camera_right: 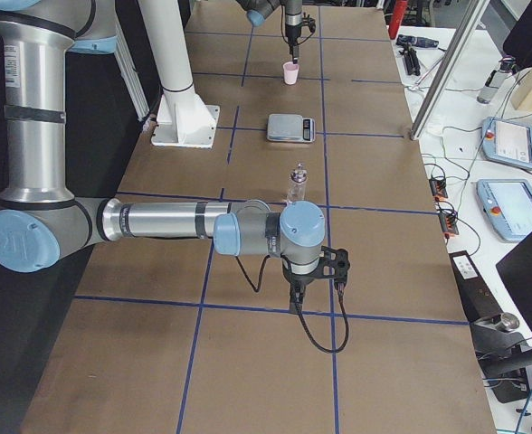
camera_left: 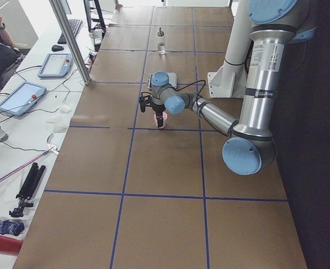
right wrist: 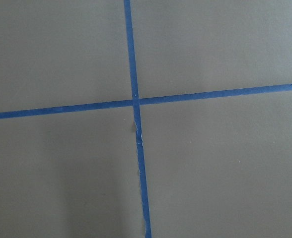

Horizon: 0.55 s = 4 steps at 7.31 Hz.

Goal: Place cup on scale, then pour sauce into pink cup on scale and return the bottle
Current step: 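Move the left gripper down to the pink paper cup and grasp it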

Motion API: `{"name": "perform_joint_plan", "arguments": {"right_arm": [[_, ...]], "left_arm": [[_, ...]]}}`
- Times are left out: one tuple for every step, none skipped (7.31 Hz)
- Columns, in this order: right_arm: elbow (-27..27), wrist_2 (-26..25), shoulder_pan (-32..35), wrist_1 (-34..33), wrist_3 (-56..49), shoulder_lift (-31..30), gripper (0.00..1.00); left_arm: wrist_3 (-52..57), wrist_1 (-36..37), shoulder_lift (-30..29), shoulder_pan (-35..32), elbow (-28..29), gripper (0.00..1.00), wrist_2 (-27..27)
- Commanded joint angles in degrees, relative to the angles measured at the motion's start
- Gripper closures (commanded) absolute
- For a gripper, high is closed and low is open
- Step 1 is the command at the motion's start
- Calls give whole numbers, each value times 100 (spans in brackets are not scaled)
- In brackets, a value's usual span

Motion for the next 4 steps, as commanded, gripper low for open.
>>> {"name": "perform_joint_plan", "arguments": {"right_arm": [[0, 0, 0, 0, 0, 3, 0], [0, 0, 0, 0, 0, -5, 0], [0, 0, 0, 0, 0, 3, 0], [0, 0, 0, 0, 0, 3, 0]], "left_arm": [[12, 6, -21, 129, 45, 0, 0], [12, -3, -12, 138, 45, 0, 0], [12, -3, -12, 199, 54, 0, 0], [12, -3, -12, 225, 123, 0, 0]]}}
